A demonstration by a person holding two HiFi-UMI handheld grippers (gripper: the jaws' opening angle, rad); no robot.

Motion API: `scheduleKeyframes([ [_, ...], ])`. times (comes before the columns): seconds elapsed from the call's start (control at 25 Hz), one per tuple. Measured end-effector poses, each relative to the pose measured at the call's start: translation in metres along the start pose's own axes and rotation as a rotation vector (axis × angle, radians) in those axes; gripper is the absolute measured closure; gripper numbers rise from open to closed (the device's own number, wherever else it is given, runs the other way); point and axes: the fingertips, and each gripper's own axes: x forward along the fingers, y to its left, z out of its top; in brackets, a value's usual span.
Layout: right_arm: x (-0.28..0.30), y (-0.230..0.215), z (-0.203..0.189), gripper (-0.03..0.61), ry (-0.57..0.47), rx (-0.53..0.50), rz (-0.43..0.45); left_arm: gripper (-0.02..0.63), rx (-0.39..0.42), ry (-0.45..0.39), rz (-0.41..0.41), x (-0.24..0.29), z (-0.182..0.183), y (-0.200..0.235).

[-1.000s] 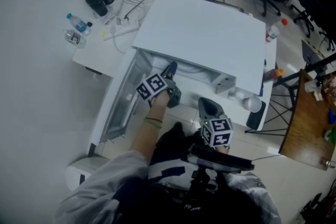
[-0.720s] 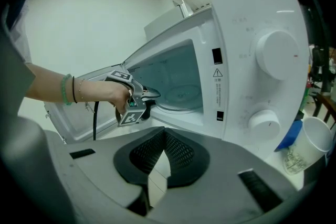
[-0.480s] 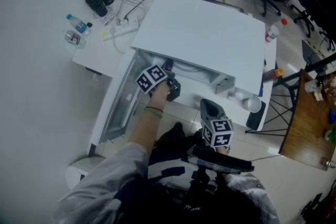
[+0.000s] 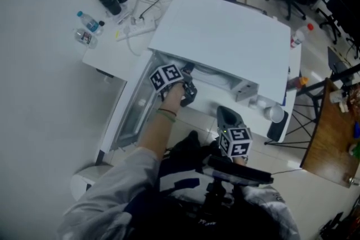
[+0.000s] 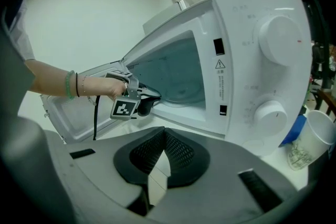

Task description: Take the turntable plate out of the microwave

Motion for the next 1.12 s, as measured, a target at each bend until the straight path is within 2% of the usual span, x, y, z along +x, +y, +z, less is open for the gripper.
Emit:
scheduleKeyframes([
  [0.08,-0.002,0.002,0.002,0.572,-0.002,-0.005,0.001,0.595,-0.010,-0.011,-0.013,-0.007,-0.007,0.000],
  [0.28,-0.001,0.000,0.005,0.572,-0.016,0.033,0.005,0.598,-0.140,-0.055,-0.102,-0.028,-0.034,0.006],
  [0.44,0.002,0.004,0.006,0.572,-0.016,0.041,0.014,0.601,-0.122,-0.027,-0.118,-0.040,-0.054,0.006],
  [0.6,0.011,0.008,0.006,0.572,-0.006,0.081,0.034,0.621,-0.128,-0.042,-0.184,-0.059,-0.062,-0.008],
  [0.72,0.026,0.009,-0.001,0.567,0.036,0.142,0.051,0.620,-0.068,-0.042,-0.173,-0.058,-0.061,0.000],
  [0.76,0.031,0.010,-0.003,0.532,0.048,0.162,0.064,0.621,-0.061,-0.025,-0.164,-0.056,-0.063,0.004],
  [0.88,0.044,0.011,-0.005,0.495,0.076,0.236,0.094,0.617,-0.156,0.028,-0.172,-0.049,-0.069,0.007],
  [0.92,0.048,0.010,-0.006,0.493,0.082,0.259,0.095,0.574,-0.191,0.038,-0.178,-0.046,-0.070,0.007],
  [0.96,0.050,0.009,-0.006,0.494,0.084,0.275,0.095,0.505,-0.207,0.044,-0.177,-0.042,-0.070,0.009],
  [1.0,0.051,0.008,-0.006,0.493,0.083,0.284,0.092,0.466,-0.205,0.051,-0.169,-0.037,-0.070,0.011],
  [1.12,0.049,0.005,-0.008,0.494,0.078,0.285,0.077,0.449,-0.204,0.078,-0.142,-0.021,-0.073,0.016],
])
